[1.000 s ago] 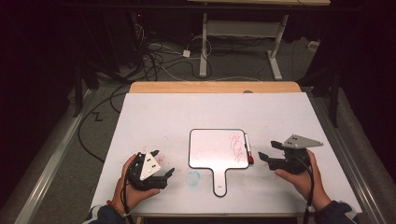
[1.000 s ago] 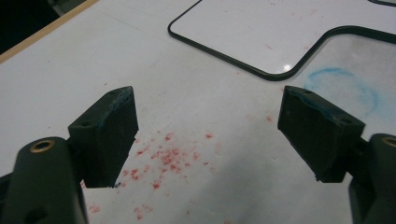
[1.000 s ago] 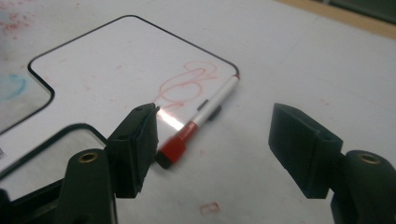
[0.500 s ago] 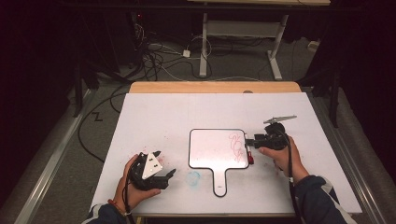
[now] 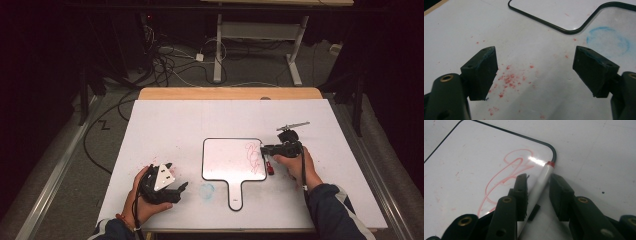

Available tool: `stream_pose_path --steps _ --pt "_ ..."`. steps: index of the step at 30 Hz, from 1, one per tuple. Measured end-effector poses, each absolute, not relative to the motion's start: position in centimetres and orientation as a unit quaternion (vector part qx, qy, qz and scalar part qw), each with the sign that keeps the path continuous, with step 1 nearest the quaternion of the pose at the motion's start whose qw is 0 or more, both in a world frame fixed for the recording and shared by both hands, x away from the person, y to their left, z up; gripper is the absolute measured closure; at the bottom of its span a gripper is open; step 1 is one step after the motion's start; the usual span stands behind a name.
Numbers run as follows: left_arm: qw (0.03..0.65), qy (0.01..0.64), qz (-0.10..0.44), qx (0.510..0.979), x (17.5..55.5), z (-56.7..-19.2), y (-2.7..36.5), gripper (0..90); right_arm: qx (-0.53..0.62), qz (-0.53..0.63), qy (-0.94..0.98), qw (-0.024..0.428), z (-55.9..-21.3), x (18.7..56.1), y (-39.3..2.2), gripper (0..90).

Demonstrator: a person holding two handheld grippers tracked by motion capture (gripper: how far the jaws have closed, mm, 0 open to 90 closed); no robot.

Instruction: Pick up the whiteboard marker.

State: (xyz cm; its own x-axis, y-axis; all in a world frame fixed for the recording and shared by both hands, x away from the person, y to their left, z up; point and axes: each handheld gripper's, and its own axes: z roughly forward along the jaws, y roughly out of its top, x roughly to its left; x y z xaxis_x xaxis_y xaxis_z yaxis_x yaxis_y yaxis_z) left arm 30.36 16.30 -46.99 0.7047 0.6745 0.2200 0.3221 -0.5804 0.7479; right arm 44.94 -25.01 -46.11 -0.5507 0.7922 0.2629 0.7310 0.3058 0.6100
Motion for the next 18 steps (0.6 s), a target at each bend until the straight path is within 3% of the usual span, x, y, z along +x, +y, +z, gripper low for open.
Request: stream_pose_path --steps 4,18 --pt "0.354 0.291 0.248 0.853 30.4 -47.0 16.2 19.3 0.461 0.350 0.814 0.048 -46.0 44.7 -24.6 80.7" --pt "0.384 0.324 0.219 0.836 30.8 -46.2 15.6 21.4 0.425 0.375 0.819 0.096 -44.3 43.3 -24.3 81.4"
